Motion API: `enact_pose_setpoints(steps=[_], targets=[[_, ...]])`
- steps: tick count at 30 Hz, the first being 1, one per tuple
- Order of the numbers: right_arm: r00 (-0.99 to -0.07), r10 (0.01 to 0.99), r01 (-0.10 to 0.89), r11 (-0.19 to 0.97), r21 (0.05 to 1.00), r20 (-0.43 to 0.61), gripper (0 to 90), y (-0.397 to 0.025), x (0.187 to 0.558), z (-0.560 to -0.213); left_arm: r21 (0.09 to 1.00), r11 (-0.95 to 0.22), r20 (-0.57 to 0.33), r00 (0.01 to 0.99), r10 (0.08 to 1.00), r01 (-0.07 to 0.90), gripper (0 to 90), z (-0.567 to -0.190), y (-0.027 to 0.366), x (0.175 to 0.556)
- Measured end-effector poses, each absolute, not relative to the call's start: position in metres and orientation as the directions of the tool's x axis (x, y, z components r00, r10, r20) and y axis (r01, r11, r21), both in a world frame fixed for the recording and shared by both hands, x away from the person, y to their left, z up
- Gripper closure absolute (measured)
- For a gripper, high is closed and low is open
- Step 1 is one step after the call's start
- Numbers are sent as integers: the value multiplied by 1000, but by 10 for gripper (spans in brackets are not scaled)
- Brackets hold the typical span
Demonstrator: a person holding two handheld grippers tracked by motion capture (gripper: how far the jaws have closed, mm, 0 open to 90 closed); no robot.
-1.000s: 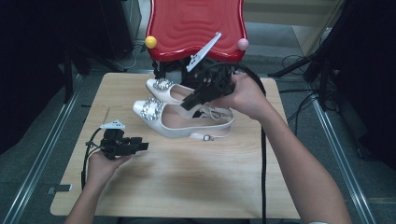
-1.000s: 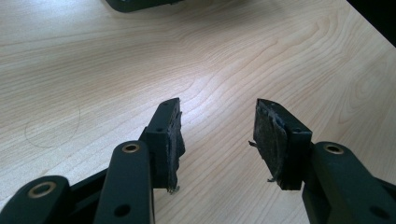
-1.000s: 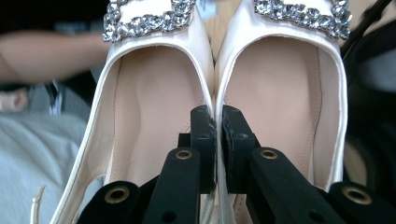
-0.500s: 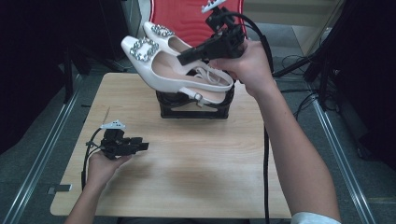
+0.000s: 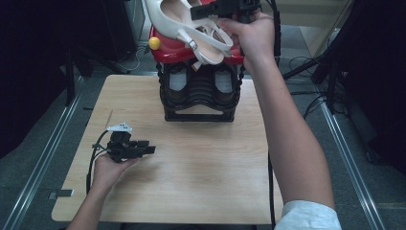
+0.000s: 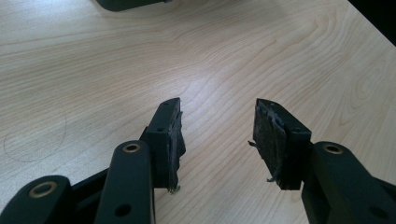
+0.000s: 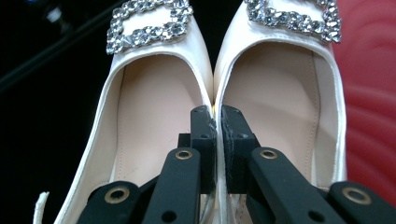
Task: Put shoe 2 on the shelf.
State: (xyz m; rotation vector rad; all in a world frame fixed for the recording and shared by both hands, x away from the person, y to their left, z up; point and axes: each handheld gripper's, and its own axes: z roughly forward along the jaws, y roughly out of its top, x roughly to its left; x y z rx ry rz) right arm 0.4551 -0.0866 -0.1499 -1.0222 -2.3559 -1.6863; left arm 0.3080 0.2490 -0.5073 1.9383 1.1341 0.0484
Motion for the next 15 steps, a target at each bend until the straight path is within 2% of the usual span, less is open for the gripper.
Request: enact_pose_setpoints(steps=[8,15], targets=[[-655,626,577,54,815,423,865,-93,471,-142,694,-221,-363,598,714,685,525,-507,246,304],[-510,704,616,-103,781,494,864,-96,494,-146,698,-215,-369,601,709,683,529,-506,244,305]])
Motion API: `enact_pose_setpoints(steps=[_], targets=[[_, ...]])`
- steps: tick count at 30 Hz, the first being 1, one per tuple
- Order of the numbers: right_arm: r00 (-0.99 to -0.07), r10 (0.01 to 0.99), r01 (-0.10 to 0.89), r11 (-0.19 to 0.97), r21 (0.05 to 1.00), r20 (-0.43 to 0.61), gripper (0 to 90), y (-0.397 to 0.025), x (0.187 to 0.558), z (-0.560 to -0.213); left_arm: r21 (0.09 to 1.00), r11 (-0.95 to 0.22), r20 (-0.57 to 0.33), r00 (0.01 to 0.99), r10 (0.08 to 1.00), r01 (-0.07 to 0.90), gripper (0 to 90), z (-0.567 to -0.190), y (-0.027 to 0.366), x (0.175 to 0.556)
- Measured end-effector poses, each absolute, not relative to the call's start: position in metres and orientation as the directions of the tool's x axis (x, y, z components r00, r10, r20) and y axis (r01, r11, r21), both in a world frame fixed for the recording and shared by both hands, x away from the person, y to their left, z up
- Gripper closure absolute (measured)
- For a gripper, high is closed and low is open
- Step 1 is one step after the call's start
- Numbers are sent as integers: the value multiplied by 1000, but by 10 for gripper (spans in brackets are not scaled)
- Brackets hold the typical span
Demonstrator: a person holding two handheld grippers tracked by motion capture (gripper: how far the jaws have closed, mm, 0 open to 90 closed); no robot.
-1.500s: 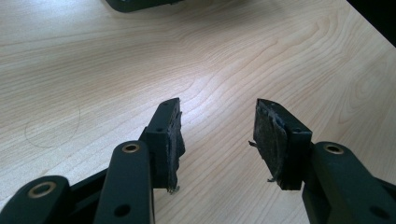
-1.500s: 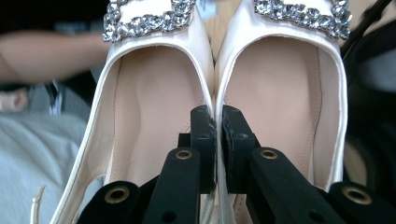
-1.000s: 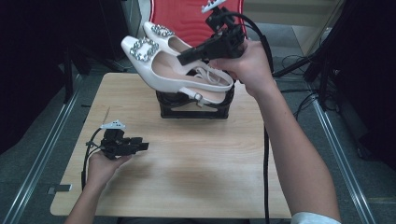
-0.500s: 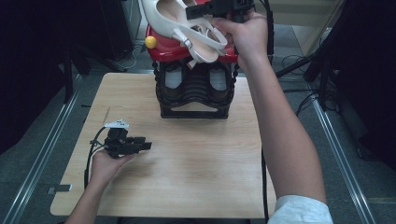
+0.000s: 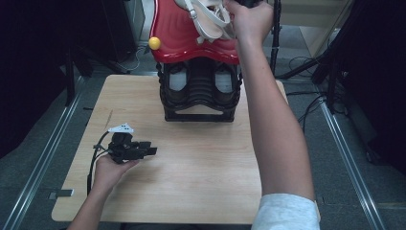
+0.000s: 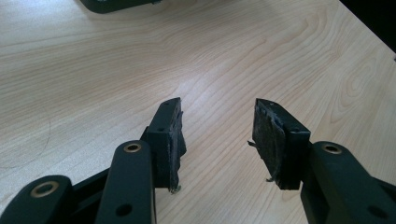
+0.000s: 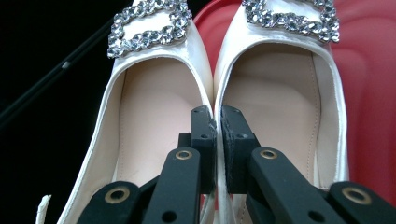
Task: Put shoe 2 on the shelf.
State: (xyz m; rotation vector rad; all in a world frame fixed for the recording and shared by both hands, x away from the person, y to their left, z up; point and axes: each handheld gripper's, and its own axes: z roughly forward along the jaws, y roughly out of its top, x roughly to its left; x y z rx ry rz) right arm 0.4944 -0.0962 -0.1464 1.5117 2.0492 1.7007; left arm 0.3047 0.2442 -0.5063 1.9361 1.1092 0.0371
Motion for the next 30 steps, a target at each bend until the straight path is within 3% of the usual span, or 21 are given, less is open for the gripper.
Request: enact_pose_setpoints(steps=[8,17,30], targets=[[-377,772,596,-220,772,511,863,-89,510,-156,704,-220,-367,612,700,675,531,-505,242,304],[-310,795,572,-282,770,521,863,-70,511,-162,705,-223,-370,618,694,673,532,-505,240,304],[-320,814,569,-243,785,484,844,-52,513,-177,703,-233,-363,621,695,672,531,-505,240,304]])
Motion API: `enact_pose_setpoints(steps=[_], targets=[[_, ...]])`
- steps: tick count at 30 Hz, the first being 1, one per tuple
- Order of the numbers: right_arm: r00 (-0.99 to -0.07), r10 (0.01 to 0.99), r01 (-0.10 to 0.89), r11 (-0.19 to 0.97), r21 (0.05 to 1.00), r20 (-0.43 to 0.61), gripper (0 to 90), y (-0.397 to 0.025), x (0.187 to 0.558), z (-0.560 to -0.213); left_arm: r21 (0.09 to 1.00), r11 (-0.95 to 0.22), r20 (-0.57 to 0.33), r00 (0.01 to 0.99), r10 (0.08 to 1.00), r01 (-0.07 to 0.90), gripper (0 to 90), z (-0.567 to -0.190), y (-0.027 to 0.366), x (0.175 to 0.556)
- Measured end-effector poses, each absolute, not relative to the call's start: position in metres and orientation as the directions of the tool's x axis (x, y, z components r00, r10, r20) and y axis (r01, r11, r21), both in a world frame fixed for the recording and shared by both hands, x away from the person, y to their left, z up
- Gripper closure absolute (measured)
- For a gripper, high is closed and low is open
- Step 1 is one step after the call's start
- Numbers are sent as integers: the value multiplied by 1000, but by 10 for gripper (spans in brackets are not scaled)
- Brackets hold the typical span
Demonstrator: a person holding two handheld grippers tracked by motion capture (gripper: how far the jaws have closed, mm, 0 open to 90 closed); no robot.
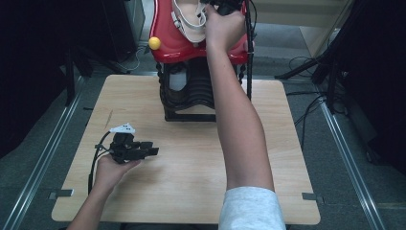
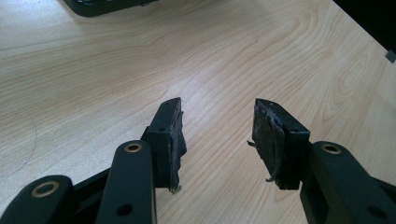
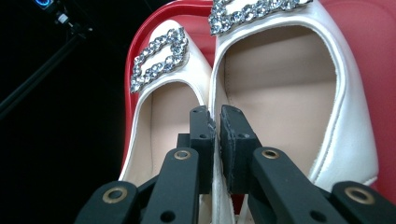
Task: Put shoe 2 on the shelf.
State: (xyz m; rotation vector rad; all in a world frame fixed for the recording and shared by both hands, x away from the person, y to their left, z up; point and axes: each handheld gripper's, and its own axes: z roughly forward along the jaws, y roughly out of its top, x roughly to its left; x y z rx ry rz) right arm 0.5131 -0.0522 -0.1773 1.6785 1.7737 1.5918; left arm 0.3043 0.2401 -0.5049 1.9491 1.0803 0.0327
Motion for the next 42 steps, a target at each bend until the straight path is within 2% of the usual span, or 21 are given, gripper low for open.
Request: enact_pose_setpoints(steps=[13,26,42], targets=[[-408,794,559,-173,811,451,636,-65,505,-168,697,-251,-357,628,692,672,529,-505,237,304],[-450,812,526,-96,845,372,537,-86,495,-157,703,-265,-350,646,679,660,525,-505,234,303],[-457,817,503,-89,859,353,469,-127,482,-163,700,-279,-344,653,674,657,512,-506,232,304]])
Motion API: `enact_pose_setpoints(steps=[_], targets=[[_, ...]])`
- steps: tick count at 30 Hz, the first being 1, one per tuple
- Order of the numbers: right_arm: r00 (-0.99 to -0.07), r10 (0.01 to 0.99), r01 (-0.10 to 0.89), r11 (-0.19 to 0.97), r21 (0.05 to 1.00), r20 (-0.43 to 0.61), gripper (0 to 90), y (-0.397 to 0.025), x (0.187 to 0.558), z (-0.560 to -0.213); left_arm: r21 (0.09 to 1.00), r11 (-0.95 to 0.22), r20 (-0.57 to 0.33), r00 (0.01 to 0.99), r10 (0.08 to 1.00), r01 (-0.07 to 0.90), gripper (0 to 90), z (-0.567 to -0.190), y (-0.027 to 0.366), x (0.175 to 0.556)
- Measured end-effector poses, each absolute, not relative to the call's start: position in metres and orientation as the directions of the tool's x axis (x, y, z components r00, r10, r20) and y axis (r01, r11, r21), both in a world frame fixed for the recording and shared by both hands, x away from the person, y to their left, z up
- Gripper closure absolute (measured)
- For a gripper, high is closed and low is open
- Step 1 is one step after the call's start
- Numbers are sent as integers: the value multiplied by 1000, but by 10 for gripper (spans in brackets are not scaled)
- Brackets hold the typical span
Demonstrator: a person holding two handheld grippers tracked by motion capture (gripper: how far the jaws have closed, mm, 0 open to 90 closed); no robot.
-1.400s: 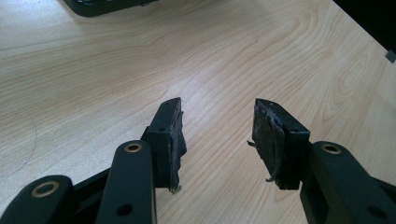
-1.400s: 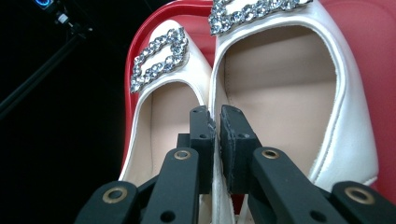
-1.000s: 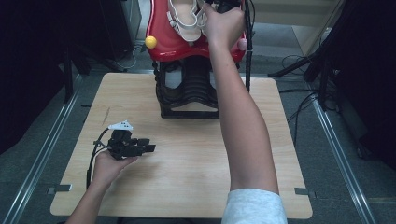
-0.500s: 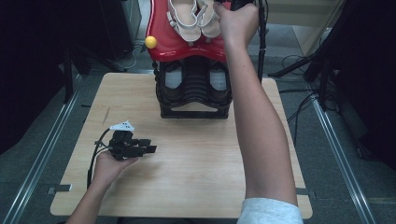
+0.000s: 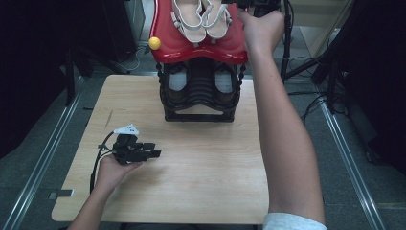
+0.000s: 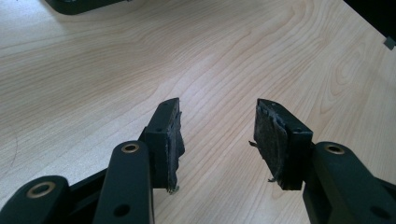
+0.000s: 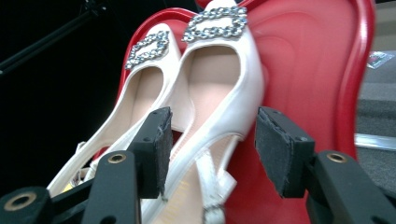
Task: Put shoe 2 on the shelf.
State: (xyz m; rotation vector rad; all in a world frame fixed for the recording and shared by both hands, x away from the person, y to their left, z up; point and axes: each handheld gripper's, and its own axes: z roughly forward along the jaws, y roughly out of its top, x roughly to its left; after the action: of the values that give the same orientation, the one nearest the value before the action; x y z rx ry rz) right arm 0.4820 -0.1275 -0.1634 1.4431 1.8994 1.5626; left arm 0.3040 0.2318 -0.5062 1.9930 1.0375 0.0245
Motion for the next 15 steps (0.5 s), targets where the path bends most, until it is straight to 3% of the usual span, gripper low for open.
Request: enact_pose_setpoints(steps=[15], targets=[[-413,847,503,-94,859,334,448,-172,477,-182,697,-294,-339,661,669,654,503,-507,230,305]])
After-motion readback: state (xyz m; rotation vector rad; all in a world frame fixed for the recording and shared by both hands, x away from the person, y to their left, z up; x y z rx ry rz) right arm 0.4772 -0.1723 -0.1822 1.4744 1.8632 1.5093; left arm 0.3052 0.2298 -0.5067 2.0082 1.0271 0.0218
